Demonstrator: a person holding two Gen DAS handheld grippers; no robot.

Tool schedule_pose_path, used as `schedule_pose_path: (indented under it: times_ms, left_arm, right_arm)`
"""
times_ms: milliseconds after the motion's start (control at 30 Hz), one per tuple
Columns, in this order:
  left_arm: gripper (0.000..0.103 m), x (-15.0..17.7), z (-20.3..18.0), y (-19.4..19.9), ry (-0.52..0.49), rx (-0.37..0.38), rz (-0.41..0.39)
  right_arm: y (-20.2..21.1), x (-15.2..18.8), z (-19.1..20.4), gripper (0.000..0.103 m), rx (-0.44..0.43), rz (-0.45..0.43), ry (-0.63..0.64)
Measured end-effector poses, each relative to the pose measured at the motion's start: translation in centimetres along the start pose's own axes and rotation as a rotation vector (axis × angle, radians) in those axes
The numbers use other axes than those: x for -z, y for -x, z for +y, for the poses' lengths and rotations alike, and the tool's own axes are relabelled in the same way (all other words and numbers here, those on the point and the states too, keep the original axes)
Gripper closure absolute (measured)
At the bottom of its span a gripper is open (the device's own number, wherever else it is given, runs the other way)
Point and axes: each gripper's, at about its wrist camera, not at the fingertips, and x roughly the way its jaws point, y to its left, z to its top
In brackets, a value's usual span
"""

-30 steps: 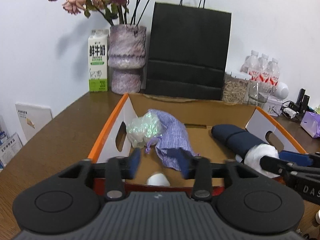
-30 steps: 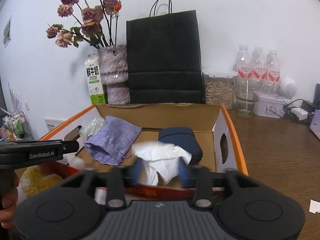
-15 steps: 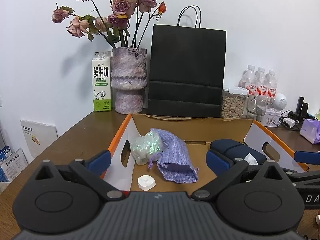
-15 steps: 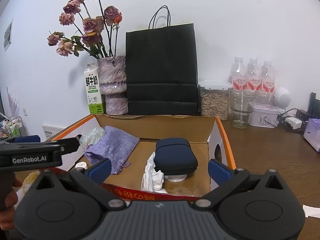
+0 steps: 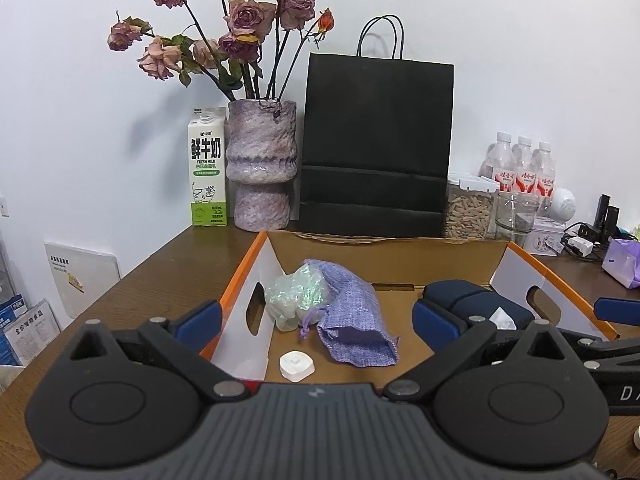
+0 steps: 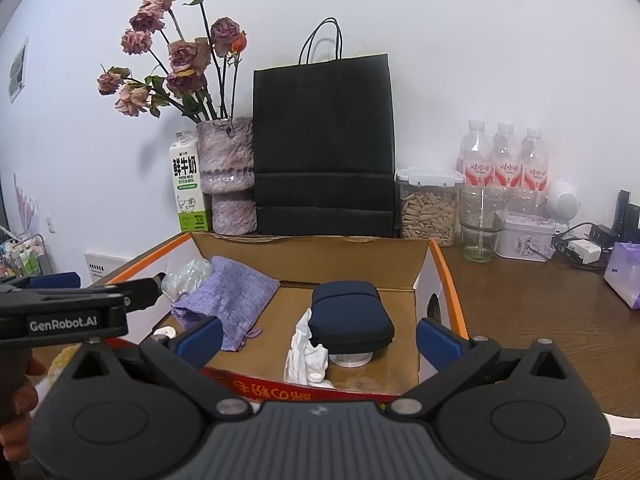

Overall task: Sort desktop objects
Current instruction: 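Move both open grippers from the box back toward the loose items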

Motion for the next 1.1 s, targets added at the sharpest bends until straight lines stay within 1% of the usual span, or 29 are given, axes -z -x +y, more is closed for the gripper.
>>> schedule_pose_path:
  times_ms: [333,600,833,1100]
  left_arm:
    - [0.0,-0.4,0.1,1.1,0.002,-0.015,-0.037]
    - [0.0,-0.9,1.3,3.4,0.007,-0.045,-0.059]
    - [0.0,-0.8,3.2,5.4,0.006,-0.074,-0.042]
    - [0.0,0.2,5.2,7.7,-0.003,-0.107,-0.024]
  right_arm:
    - [1.0,-0.4,0.0,0.0,0.009,-0.027,0.005]
    - [3.0,-1.4,0.1,0.0,-0.003,-0.075,0.015]
    - [5.0,-1.4,0.6,0.0,-0.012,-0.076,0.042]
    - [7.3,0.0,0.5,0.0,0.005,-0.052,0.061]
